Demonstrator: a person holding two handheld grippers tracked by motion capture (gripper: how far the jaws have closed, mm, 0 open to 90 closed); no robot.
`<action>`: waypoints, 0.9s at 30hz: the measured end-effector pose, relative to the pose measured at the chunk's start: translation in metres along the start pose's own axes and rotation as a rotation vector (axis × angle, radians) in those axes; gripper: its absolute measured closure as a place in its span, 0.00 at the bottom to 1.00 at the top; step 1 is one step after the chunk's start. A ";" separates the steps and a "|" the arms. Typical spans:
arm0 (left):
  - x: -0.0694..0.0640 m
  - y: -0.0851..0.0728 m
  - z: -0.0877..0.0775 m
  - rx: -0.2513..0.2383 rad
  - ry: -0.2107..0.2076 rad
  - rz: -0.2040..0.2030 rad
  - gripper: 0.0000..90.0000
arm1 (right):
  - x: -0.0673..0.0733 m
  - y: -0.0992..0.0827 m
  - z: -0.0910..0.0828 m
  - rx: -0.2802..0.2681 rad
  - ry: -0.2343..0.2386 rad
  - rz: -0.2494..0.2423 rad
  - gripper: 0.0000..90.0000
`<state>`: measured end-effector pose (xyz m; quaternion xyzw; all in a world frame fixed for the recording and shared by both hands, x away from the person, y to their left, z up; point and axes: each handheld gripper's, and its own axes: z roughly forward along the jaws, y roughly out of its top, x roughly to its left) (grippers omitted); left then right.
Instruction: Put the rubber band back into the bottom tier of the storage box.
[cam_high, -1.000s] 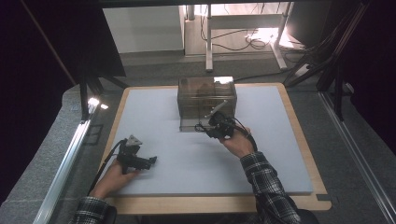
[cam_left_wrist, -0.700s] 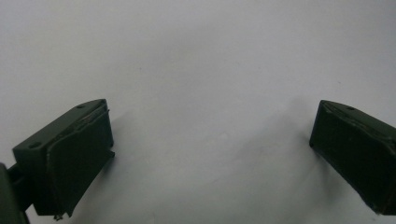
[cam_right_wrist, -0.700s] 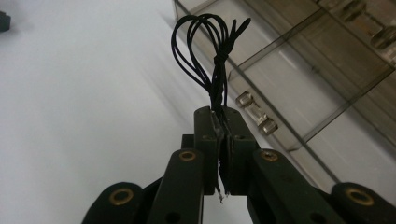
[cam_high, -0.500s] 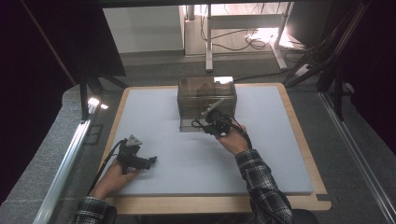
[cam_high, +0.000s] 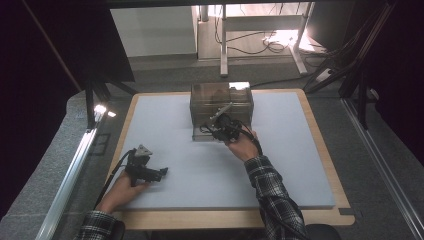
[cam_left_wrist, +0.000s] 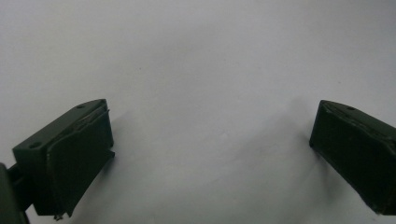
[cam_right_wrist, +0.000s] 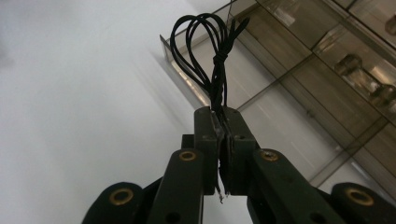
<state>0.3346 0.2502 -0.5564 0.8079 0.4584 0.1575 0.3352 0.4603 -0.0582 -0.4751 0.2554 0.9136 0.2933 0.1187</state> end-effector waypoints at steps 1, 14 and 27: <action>0.000 0.000 0.000 0.000 0.000 0.000 0.00 | 0.000 0.001 0.001 -0.001 0.000 0.000 0.94; 0.000 0.000 0.000 0.000 0.000 0.000 0.00 | -0.002 0.014 0.018 0.001 -0.017 -0.008 0.94; 0.000 0.000 0.000 0.000 0.000 0.000 0.00 | -0.005 0.018 0.031 0.014 -0.023 0.000 0.94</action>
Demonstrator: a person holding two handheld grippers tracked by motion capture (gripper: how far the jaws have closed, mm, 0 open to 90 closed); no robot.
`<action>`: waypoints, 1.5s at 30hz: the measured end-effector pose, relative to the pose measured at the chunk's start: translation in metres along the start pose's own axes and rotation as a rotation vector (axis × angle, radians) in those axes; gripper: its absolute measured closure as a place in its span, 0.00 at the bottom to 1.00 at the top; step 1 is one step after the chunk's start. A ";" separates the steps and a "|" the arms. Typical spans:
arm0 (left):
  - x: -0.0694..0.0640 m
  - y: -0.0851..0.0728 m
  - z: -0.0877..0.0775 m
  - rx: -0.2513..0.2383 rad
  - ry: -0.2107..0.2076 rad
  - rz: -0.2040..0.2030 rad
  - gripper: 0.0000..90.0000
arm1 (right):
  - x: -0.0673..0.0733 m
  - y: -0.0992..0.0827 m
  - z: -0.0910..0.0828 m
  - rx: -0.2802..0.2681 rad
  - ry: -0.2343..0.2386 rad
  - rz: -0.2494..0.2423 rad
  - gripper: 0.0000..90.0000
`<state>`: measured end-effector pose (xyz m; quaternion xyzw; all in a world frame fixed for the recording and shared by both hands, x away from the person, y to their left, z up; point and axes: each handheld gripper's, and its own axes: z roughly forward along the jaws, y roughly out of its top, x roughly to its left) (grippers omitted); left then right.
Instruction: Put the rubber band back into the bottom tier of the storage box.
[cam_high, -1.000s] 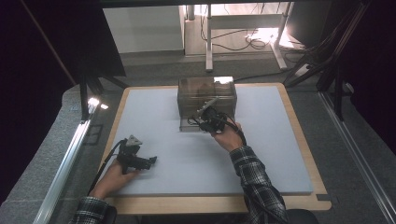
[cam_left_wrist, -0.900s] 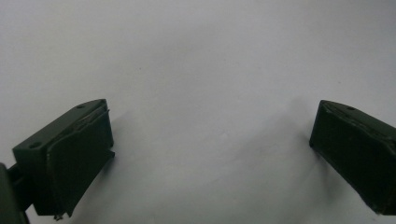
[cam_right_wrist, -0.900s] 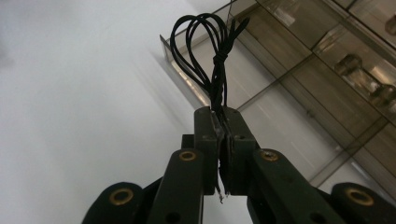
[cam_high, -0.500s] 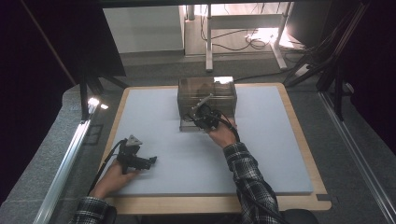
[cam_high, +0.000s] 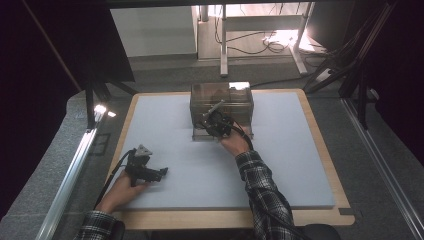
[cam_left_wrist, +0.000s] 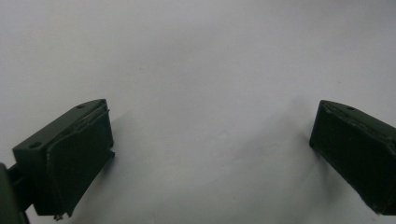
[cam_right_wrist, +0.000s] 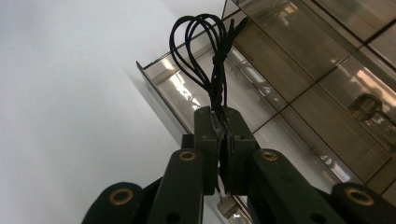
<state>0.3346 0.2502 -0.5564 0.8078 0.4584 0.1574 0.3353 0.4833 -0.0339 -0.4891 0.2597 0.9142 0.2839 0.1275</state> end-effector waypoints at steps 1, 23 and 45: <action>0.000 0.000 0.000 0.000 0.000 0.000 0.00 | 0.000 0.000 0.000 0.000 -0.002 0.000 0.94; 0.000 0.000 0.000 0.001 0.001 0.001 0.00 | -0.001 0.008 0.010 0.015 -0.014 -0.008 0.89; 0.000 0.000 0.000 0.002 0.001 0.001 0.00 | 0.004 0.004 -0.006 -0.021 -0.024 -0.036 0.78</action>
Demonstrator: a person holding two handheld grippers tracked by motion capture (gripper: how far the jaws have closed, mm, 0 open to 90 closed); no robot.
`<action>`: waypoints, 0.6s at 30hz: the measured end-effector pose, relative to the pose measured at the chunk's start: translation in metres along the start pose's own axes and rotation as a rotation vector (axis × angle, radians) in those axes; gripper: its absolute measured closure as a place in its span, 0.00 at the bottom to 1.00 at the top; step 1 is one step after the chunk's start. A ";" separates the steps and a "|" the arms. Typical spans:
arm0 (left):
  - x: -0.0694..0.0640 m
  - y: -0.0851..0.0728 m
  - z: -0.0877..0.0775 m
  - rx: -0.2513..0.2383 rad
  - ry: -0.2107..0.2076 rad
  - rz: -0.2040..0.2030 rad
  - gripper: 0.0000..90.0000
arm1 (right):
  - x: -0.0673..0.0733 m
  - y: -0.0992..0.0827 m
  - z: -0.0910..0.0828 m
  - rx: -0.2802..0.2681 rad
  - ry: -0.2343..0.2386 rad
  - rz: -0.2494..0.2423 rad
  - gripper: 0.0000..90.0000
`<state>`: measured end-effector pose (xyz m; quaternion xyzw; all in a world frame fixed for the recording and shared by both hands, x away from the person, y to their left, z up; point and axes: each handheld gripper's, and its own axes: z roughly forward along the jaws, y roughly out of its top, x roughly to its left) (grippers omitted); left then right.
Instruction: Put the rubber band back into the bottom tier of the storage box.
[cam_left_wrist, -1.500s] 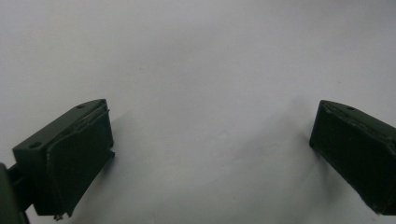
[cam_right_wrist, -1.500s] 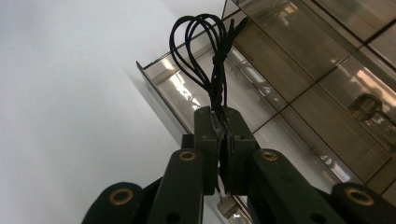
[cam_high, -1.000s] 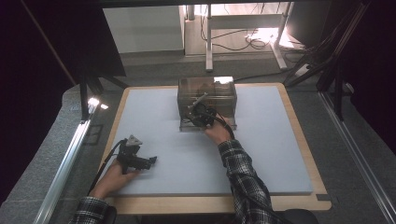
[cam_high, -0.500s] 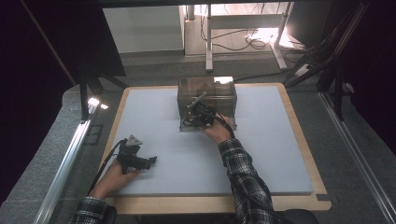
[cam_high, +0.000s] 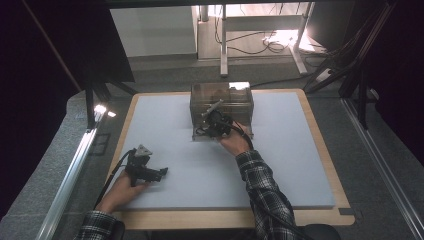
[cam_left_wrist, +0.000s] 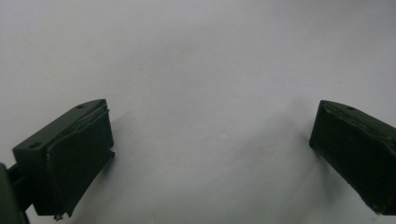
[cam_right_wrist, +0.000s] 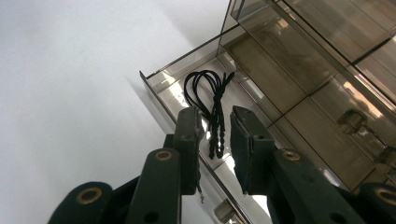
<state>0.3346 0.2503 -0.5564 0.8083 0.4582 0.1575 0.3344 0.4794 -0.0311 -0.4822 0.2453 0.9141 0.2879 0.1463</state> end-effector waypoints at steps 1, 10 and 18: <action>0.000 0.000 0.000 0.000 0.000 0.000 0.00 | 0.000 0.000 -0.001 -0.001 0.000 -0.002 0.78; 0.000 0.000 0.000 0.000 0.000 0.000 0.00 | 0.002 -0.002 -0.007 -0.016 0.006 -0.005 0.75; 0.000 0.000 0.000 0.000 0.000 0.000 0.00 | 0.006 -0.005 -0.009 -0.025 0.016 -0.013 0.73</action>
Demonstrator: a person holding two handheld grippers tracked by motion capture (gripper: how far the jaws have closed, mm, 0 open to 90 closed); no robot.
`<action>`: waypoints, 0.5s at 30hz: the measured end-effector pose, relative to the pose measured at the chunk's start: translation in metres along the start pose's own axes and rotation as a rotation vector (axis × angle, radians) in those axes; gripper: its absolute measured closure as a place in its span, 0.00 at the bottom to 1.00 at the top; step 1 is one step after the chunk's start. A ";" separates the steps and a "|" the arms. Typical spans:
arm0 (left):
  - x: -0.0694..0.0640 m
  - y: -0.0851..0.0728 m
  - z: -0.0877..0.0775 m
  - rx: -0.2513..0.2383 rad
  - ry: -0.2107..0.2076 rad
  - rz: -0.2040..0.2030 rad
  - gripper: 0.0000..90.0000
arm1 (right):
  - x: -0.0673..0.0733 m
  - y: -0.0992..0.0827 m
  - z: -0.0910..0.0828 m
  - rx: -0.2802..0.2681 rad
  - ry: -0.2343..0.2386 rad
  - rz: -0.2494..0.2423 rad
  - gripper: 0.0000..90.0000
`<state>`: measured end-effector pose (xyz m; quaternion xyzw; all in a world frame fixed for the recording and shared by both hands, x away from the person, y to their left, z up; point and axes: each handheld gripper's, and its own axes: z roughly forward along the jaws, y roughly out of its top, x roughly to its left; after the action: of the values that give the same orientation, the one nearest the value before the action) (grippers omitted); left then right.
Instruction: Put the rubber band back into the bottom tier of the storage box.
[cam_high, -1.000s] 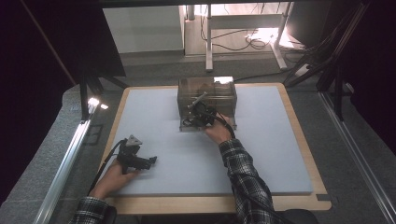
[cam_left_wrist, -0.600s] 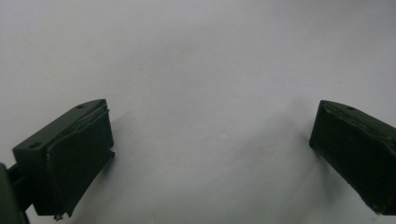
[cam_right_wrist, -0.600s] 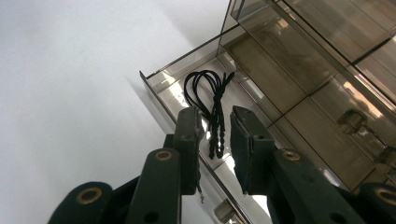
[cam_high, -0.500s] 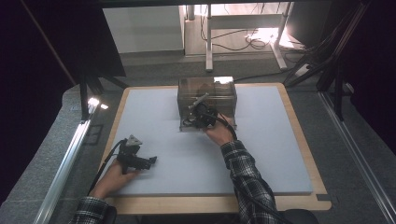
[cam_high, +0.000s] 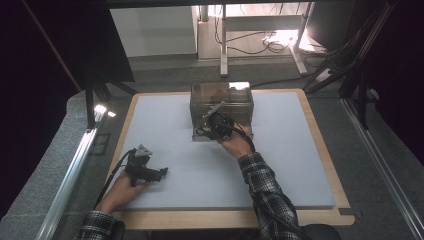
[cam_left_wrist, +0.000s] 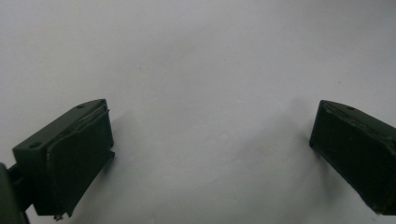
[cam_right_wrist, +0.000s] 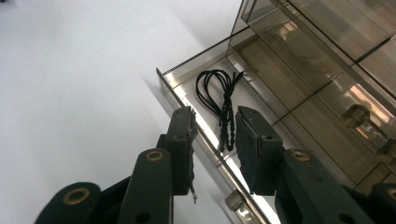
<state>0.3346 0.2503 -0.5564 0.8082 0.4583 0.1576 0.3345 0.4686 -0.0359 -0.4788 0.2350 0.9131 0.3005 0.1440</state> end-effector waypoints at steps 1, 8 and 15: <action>0.000 0.000 0.000 0.000 0.000 0.000 0.00 | 0.000 0.000 0.000 -0.002 0.000 -0.002 0.72; 0.000 0.000 0.000 0.000 0.000 0.000 0.00 | 0.002 -0.002 -0.004 -0.008 0.005 -0.009 0.71; 0.000 0.000 0.000 0.000 0.000 0.001 0.00 | 0.004 -0.004 -0.008 -0.010 0.010 -0.010 0.70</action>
<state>0.3347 0.2503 -0.5564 0.8084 0.4580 0.1577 0.3344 0.4606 -0.0401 -0.4755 0.2282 0.9135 0.3053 0.1419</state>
